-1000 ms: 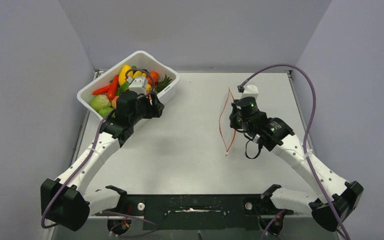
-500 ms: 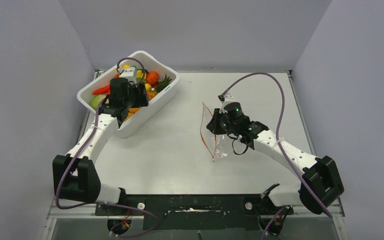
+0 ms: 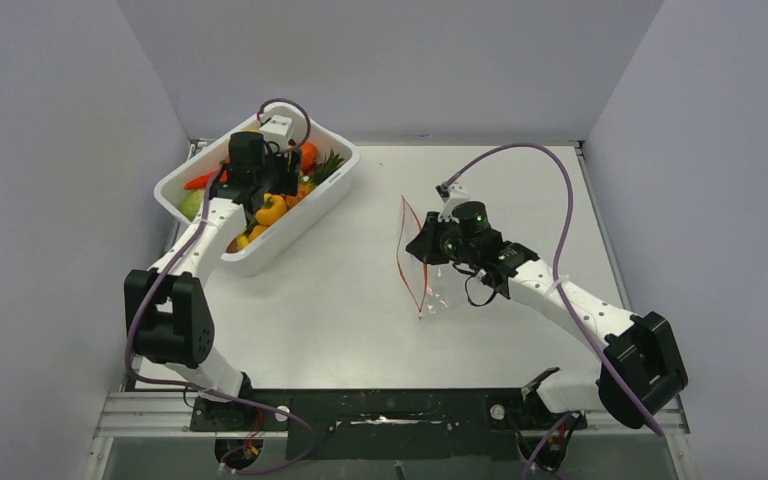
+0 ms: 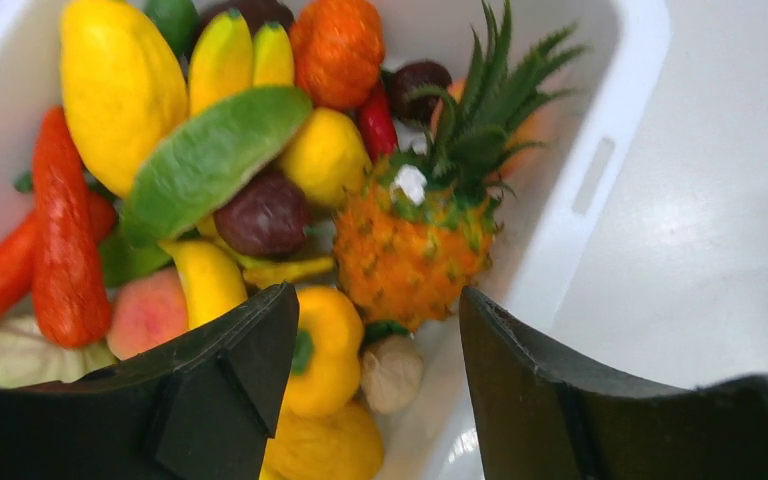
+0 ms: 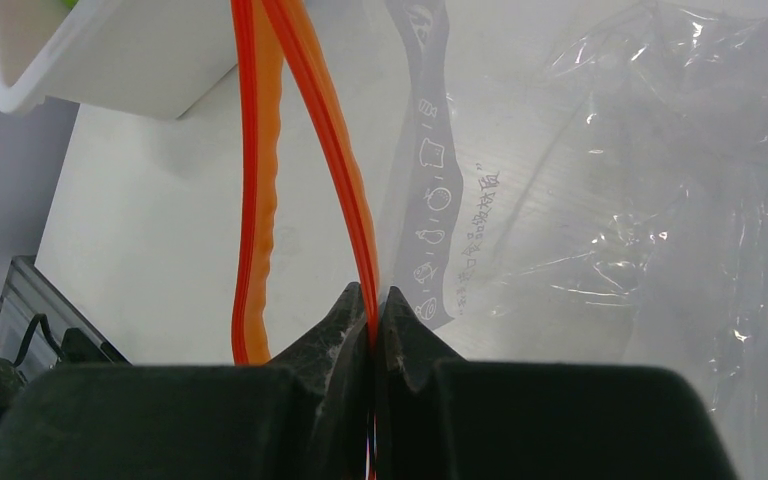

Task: Place the food in the zip-top bag and seal the zipper
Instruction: Pick up the fake fruit from the bin.

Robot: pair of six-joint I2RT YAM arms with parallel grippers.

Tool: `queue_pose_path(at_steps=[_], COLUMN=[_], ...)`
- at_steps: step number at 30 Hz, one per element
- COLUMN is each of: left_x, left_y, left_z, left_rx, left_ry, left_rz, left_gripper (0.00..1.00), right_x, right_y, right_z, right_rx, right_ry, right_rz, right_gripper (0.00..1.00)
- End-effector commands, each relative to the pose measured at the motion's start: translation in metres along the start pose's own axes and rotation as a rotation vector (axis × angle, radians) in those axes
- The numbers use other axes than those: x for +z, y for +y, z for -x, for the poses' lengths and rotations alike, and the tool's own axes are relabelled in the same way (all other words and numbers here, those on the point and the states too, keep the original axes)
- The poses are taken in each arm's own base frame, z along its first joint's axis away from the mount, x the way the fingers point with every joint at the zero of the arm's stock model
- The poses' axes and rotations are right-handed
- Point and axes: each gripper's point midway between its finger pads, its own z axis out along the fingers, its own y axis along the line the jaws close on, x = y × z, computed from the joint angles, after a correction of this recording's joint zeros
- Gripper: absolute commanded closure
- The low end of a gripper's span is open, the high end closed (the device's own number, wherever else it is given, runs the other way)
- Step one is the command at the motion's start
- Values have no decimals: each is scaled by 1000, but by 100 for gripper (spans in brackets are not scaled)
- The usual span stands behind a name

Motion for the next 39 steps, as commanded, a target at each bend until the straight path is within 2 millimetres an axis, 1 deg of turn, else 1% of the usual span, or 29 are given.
queue_pose_path(at_steps=[1,2,3,5,7,11,13,18,23,26,29,35,39], left_x=[7,9,13,20,29,43,50,71,93,109,121,133,132], left_y=[34,41,42,44,47,58,65,82,92,97,100,108,107], left_z=[54,53,50,43,39,50,54,56,47,34,22,12,11], left_rx=[62,69,104,231,284,316,325,358,406,412,423,438,439], left_ry=[-96,-89,-74,-33,-9,-6,-16,-7,33,68,99,112,114], left_rz=[110,125,115,89,75,67,69,90,98,97,96,126,124], left_gripper=[41,42,42,40,39,39,39,36,33,32,32,32,36], right_x=[-6,-7,-9,-12,-15,-18,-18,-19,-19,-19,-17,-12,-11], right_y=[16,16,16,18,20,19,17,19,22,21,20,22,21], right_z=[22,22,23,24,26,23,24,31,33,34,38,41,39], right_rx=[-17,-17,-19,-16,-14,-25,-31,-26,-1,1,-5,-9,-1], right_ry=[-64,-63,-64,-71,-78,-45,-37,-48,-58,-62,-59,-54,-50], right_rz=[56,55,54,56,62,47,31,23,27,22,12,14,14], right_gripper=[100,100,100,100,100,100,100,100,100,100,100,100,100])
